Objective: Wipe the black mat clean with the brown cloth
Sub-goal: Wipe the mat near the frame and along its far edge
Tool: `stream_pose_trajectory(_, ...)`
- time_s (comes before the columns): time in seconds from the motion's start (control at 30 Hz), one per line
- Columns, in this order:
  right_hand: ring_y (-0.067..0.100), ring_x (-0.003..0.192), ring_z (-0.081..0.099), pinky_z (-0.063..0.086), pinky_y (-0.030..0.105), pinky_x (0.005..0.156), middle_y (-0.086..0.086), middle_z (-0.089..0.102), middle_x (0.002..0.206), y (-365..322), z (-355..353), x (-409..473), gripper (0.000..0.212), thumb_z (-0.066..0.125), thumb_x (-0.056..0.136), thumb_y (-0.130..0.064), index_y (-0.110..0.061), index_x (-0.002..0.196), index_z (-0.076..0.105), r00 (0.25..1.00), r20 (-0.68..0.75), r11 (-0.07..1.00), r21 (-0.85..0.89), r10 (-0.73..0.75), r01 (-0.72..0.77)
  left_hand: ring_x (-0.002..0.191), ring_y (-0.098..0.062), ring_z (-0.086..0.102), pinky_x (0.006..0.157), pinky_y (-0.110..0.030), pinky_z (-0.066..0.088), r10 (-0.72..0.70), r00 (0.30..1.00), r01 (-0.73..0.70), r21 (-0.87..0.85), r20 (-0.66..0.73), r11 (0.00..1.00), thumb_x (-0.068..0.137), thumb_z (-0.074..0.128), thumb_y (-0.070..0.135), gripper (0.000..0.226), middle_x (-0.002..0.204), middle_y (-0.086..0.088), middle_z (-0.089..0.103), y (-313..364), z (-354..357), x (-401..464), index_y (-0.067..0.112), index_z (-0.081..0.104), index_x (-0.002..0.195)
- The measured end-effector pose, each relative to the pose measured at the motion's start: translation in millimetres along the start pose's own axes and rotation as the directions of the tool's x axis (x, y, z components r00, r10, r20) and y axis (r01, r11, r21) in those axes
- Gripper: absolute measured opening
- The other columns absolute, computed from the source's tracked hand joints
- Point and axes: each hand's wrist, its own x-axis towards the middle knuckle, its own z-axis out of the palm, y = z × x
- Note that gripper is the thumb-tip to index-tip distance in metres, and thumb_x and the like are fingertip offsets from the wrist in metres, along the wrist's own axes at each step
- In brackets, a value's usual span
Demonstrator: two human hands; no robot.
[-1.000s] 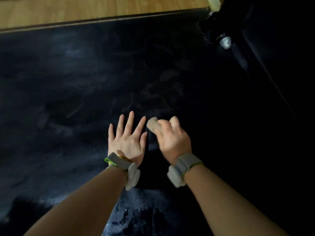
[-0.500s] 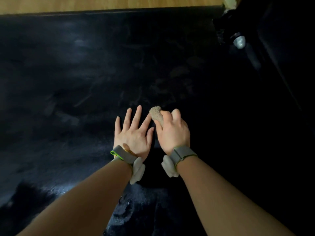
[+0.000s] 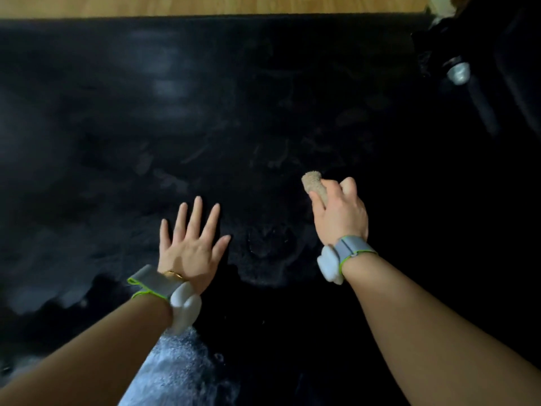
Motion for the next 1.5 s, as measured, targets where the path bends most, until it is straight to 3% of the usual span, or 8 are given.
stream_pose_trajectory(0.27, 0.036, 0.052, 0.053, 0.042, 0.035, 0.042, 0.015, 0.050, 0.083, -37, 2, -76, 0.021, 0.069, 0.082, -0.025, -0.012, 0.099, 0.066, 0.903, 0.121, 0.909, -0.001, -0.413, 0.416, 0.144, -0.018, -0.014, 0.116, -0.048, -0.004, -0.003, 1.000, 0.004, -0.043, 0.025, 0.999, 0.091, 0.015, 0.064, 0.065, 0.157, 0.009, -0.016, -1, -2, 2, 0.040, -0.005, 0.148)
stream_pose_trajectory(0.5, 0.042, 0.094, 0.057, 0.044, 0.041, 0.072, 0.019, 0.043, 0.118, 22, -30, -3, 0.033, 0.049, 0.096, -0.033, -0.008, 0.116, 0.051, 0.962, -0.115, 0.964, -0.069, 0.250, -0.258, 0.140, -0.016, -0.029, 0.113, -0.047, -0.014, 0.039, 0.977, -0.014, -0.115, 0.212, 0.993, 0.049, 0.061, 0.083, 0.129, 0.151, 0.011, -0.033, -4, -20, 8, 0.044, -0.019, 0.143)
stream_pose_trajectory(0.73, 0.037, 0.062, 0.060, 0.036, 0.032, 0.045, 0.015, 0.052, 0.095, -61, 7, -98, 0.021, 0.066, 0.085, -0.023, -0.010, 0.100, 0.060, 0.926, 0.155, 0.935, -0.024, -0.345, 0.353, 0.139, -0.018, -0.030, 0.114, -0.049, -0.012, 0.027, 0.970, -0.018, -0.039, 0.240, 0.999, 0.037, 0.079, 0.071, 0.149, 0.150, 0.009, -0.035, -3, -24, 7, 0.043, -0.023, 0.142)
stream_pose_trajectory(0.93, 0.039, 0.095, 0.056, 0.039, 0.038, 0.070, 0.015, 0.044, 0.118, 41, -36, -37, 0.028, 0.049, 0.095, -0.029, -0.010, 0.115, 0.051, 0.964, -0.104, 0.949, -0.177, 0.246, -0.262, 0.140, -0.018, -0.028, 0.114, -0.049, -0.011, 0.034, 0.973, -0.021, -0.060, 0.228, 0.998, 0.039, 0.079, 0.070, 0.147, 0.151, 0.009, -0.032, -1, -25, 3, 0.042, -0.020, 0.143)
stream_pose_trajectory(1.2, 0.033, 0.108, 0.046, 0.037, 0.041, 0.084, 0.014, 0.044, 0.124, 43, -39, -38, 0.052, 0.050, 0.097, -0.032, -0.014, 0.144, 0.036, 0.980, -0.095, 0.943, -0.273, 0.172, -0.192, 0.138, -0.041, -0.023, 0.108, -0.061, 0.012, 0.084, 0.872, -0.182, 0.159, 0.481, 0.970, 0.046, 0.086, 0.056, 0.149, 0.149, -0.006, -0.037, 19, -48, -28, 0.036, -0.024, 0.144)
stream_pose_trajectory(1.3, 0.036, 0.101, 0.049, 0.036, 0.039, 0.073, 0.015, 0.046, 0.117, 38, -34, -47, 0.040, 0.051, 0.095, -0.031, -0.010, 0.128, 0.044, 0.984, -0.093, 0.973, -0.160, 0.155, -0.168, 0.133, -0.047, -0.029, 0.107, -0.062, 0.018, 0.086, 0.839, -0.207, 0.170, 0.537, 0.964, 0.046, 0.090, 0.049, 0.156, 0.144, -0.011, -0.044, 18, -46, -26, 0.030, -0.031, 0.142)
stream_pose_trajectory(1.4, 0.027, 0.084, 0.056, 0.042, 0.040, 0.071, 0.003, 0.056, 0.098, 31, -43, -42, 0.027, 0.034, 0.094, -0.044, -0.021, 0.102, 0.046, 0.881, 0.028, 0.822, 0.346, 0.473, -0.452, 0.132, -0.048, -0.029, 0.107, -0.061, 0.020, 0.084, 0.824, -0.220, 0.180, 0.560, 0.959, 0.044, 0.089, 0.051, 0.157, 0.143, -0.014, -0.044, 19, -46, -24, 0.029, -0.034, 0.140)
stream_pose_trajectory(1.5, 0.008, 0.083, 0.055, 0.047, 0.023, 0.077, -0.011, 0.054, 0.099, 30, -65, -34, 0.028, 0.046, 0.098, -0.033, -0.022, 0.122, 0.053, 0.939, 0.180, 0.807, 0.480, 0.294, -0.344, 0.130, -0.049, -0.031, 0.106, -0.066, 0.022, 0.086, 0.827, -0.222, 0.183, 0.556, 0.958, 0.038, 0.090, 0.053, 0.162, 0.138, -0.011, -0.049, 17, -39, -20, 0.033, -0.039, 0.134)
